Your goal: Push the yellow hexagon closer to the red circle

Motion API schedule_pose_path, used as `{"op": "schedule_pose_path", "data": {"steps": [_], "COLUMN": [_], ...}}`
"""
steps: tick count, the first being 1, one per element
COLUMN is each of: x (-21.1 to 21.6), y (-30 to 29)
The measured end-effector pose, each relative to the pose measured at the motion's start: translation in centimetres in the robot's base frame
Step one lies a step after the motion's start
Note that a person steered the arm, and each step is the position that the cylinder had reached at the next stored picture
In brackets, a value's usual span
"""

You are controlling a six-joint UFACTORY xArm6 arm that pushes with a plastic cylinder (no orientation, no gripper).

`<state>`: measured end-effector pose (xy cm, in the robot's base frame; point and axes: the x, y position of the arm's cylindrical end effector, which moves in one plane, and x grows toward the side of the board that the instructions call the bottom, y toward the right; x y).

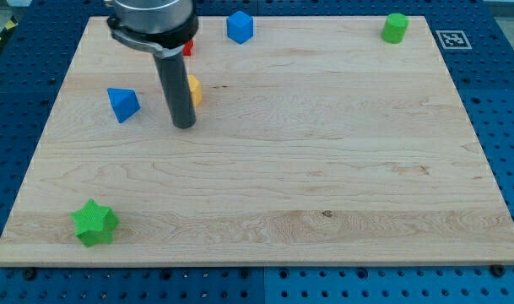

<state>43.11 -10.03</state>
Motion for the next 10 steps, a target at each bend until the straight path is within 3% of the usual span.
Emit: {"op": "schedule_pose_path", "data": {"steps": [10], "x": [-13.3], "y": [-3.4]}}
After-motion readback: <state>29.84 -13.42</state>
